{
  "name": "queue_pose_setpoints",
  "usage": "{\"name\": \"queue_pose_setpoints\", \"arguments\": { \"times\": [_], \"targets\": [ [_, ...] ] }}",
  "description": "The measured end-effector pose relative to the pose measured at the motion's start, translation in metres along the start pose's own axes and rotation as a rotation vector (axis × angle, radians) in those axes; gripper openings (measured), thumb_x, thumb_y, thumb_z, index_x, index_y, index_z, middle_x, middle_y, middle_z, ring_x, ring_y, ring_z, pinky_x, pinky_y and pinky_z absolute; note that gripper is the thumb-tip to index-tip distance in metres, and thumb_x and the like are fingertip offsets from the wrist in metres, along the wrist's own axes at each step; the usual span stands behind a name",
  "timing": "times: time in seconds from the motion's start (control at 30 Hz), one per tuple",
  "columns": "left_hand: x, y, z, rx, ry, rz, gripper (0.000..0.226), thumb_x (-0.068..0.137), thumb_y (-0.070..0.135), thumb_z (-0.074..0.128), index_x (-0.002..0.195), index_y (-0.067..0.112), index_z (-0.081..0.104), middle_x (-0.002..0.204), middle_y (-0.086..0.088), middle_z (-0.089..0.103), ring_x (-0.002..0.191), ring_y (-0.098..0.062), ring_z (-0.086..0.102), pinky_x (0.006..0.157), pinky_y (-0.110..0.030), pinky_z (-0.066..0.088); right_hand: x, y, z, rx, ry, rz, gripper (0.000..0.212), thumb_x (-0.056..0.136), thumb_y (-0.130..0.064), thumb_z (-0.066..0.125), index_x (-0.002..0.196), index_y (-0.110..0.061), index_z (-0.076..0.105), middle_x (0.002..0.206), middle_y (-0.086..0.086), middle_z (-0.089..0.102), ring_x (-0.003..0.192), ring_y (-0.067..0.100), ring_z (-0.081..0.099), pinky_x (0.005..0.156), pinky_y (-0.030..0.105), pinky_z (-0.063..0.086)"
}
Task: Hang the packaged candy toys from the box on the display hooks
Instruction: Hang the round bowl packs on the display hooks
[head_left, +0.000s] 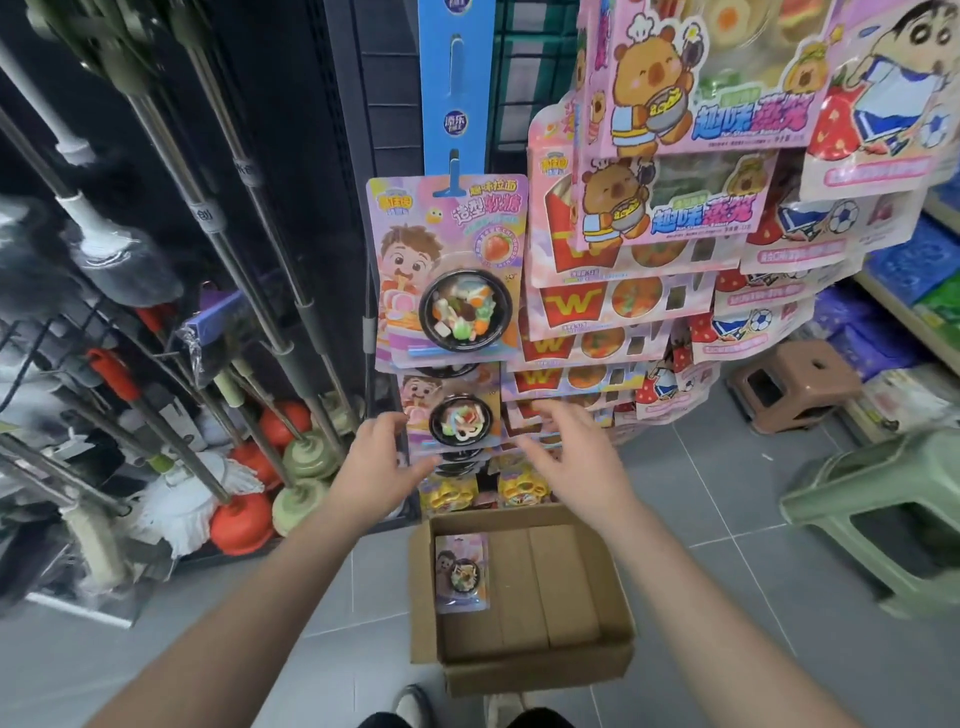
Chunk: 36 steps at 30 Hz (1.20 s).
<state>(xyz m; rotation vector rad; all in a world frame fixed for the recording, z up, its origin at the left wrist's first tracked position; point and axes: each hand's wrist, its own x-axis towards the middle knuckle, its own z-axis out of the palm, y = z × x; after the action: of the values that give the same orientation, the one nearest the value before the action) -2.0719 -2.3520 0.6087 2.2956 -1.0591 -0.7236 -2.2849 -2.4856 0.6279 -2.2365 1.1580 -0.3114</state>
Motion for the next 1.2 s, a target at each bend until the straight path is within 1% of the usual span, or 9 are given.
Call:
{"name": "queue_pose_setpoints", "arguments": {
  "times": [0.17, 0.27, 0.4, 0.6, 0.83, 0.9, 0.97, 1.1, 1.2],
  "targets": [
    [-0.006, -0.021, 0.036, 0.113, -0.178, -0.032, 0.073, 0.091, 0.047, 0.073, 0.148, 0.014, 0.042, 0.144, -0.008, 0.048, 0.135, -0.025, 0.047, 0.110, -0.036, 0.040, -0.018, 0.031, 0.027, -0.068, -0.124, 0.036, 0.056, 0.097, -0.044, 0.060, 0.148, -0.028, 0.044, 0.145, -0.007, 0.048, 0.131, 0.013, 0.051, 0.106, 0.039, 0.048],
    [-0.007, -0.027, 0.050, 0.152, -0.223, -0.055, 0.074, 0.091, 0.047, 0.073, 0.150, 0.015, 0.041, 0.148, -0.007, 0.044, 0.139, -0.024, 0.043, 0.111, -0.035, 0.038, -0.023, 0.044, 0.039, -0.068, -0.167, 0.049, 0.055, 0.097, -0.047, 0.059, 0.147, -0.028, 0.045, 0.146, -0.008, 0.048, 0.131, 0.013, 0.051, 0.105, 0.037, 0.049],
    [-0.004, -0.032, 0.063, 0.224, -0.280, -0.060, 0.072, 0.093, 0.046, 0.071, 0.151, 0.016, 0.039, 0.148, -0.009, 0.043, 0.135, -0.026, 0.046, 0.108, -0.033, 0.039, -0.026, 0.057, 0.056, -0.079, -0.222, 0.071, 0.056, 0.098, -0.043, 0.060, 0.149, -0.026, 0.044, 0.153, -0.004, 0.042, 0.138, 0.017, 0.046, 0.109, 0.037, 0.045],
    [0.012, -0.050, 0.075, 0.262, -0.399, -0.047, 0.070, 0.093, 0.047, 0.069, 0.148, 0.014, 0.040, 0.148, -0.012, 0.042, 0.136, -0.030, 0.045, 0.112, -0.038, 0.041, -0.022, 0.058, 0.074, -0.105, -0.230, 0.139, 0.052, 0.097, -0.045, 0.059, 0.145, -0.028, 0.046, 0.144, -0.006, 0.050, 0.125, 0.014, 0.055, 0.104, 0.035, 0.049],
    [0.052, -0.087, 0.098, 0.342, -0.567, 0.079, 0.074, 0.094, 0.048, 0.067, 0.152, 0.015, 0.036, 0.155, -0.013, 0.038, 0.145, -0.030, 0.038, 0.117, -0.039, 0.037, -0.025, 0.061, 0.120, -0.109, -0.179, 0.395, 0.049, 0.095, -0.037, 0.063, 0.141, -0.024, 0.050, 0.142, 0.001, 0.051, 0.129, 0.026, 0.053, 0.103, 0.038, 0.047],
    [0.062, -0.100, 0.110, 0.383, -0.603, 0.106, 0.076, 0.093, 0.047, 0.069, 0.152, 0.012, 0.035, 0.155, -0.015, 0.038, 0.144, -0.031, 0.039, 0.114, -0.037, 0.036, -0.031, 0.072, 0.140, -0.128, -0.193, 0.483, 0.050, 0.095, -0.034, 0.063, 0.142, -0.022, 0.049, 0.144, 0.005, 0.049, 0.128, 0.029, 0.053, 0.103, 0.038, 0.046],
    [0.068, -0.112, 0.125, 0.406, -0.640, 0.110, 0.071, 0.094, 0.046, 0.069, 0.149, 0.012, 0.039, 0.151, -0.015, 0.042, 0.140, -0.032, 0.044, 0.110, -0.036, 0.039, -0.040, 0.086, 0.161, -0.140, -0.201, 0.541, 0.051, 0.096, -0.039, 0.060, 0.143, -0.021, 0.049, 0.141, 0.007, 0.051, 0.124, 0.031, 0.055, 0.101, 0.038, 0.048],
    [0.076, -0.146, 0.163, 0.458, -0.710, 0.089, 0.067, 0.094, 0.044, 0.069, 0.147, 0.014, 0.041, 0.150, -0.014, 0.042, 0.141, -0.032, 0.041, 0.110, -0.039, 0.040, -0.056, 0.112, 0.214, -0.163, -0.226, 0.605, 0.046, 0.097, -0.041, 0.057, 0.139, -0.021, 0.051, 0.133, 0.008, 0.057, 0.118, 0.030, 0.059, 0.097, 0.040, 0.050],
    [0.083, -0.175, 0.201, 0.462, -0.745, 0.075, 0.069, 0.093, 0.043, 0.071, 0.149, 0.014, 0.041, 0.152, -0.012, 0.042, 0.142, -0.029, 0.042, 0.113, -0.038, 0.039, -0.064, 0.140, 0.260, -0.187, -0.283, 0.625, 0.053, 0.098, -0.043, 0.056, 0.145, -0.022, 0.044, 0.141, 0.007, 0.052, 0.123, 0.028, 0.056, 0.098, 0.038, 0.046]
  ]
}}
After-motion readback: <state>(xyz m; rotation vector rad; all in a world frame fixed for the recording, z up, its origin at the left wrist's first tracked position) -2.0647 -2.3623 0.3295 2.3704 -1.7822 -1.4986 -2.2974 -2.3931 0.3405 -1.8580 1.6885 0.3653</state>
